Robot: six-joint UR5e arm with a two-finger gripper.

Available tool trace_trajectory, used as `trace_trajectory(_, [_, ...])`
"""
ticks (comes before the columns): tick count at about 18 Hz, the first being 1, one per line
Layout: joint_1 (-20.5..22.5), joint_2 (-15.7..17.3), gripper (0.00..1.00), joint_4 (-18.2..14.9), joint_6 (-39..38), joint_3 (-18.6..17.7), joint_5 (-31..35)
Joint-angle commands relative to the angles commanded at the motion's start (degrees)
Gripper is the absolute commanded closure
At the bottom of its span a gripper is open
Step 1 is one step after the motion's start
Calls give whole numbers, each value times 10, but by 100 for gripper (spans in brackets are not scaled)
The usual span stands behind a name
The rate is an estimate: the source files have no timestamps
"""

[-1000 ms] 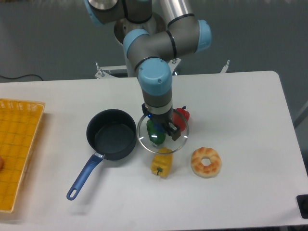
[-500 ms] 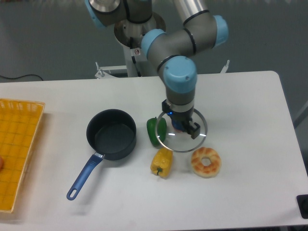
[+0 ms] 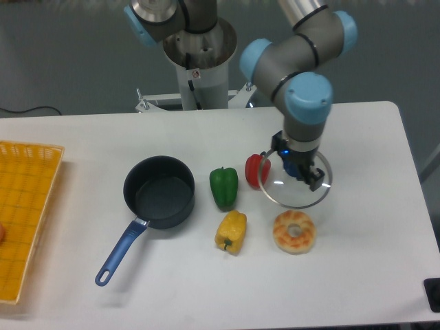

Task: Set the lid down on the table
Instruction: 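Carry the glass lid with the gripper away from the peppers toward the open table area, then lower the glass lid flat onto the table surface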

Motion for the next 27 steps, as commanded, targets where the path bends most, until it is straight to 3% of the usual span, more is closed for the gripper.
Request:
trace_trajectory(5, [26, -29, 57, 2, 43, 25, -1])
trace_trajectory(10, [49, -53, 57, 30, 84, 29, -25])
trace_trajectory(15, [55, -76, 57, 37, 98, 39, -24])
trace_trajectory(27, [56, -113, 57, 91, 101, 30, -19])
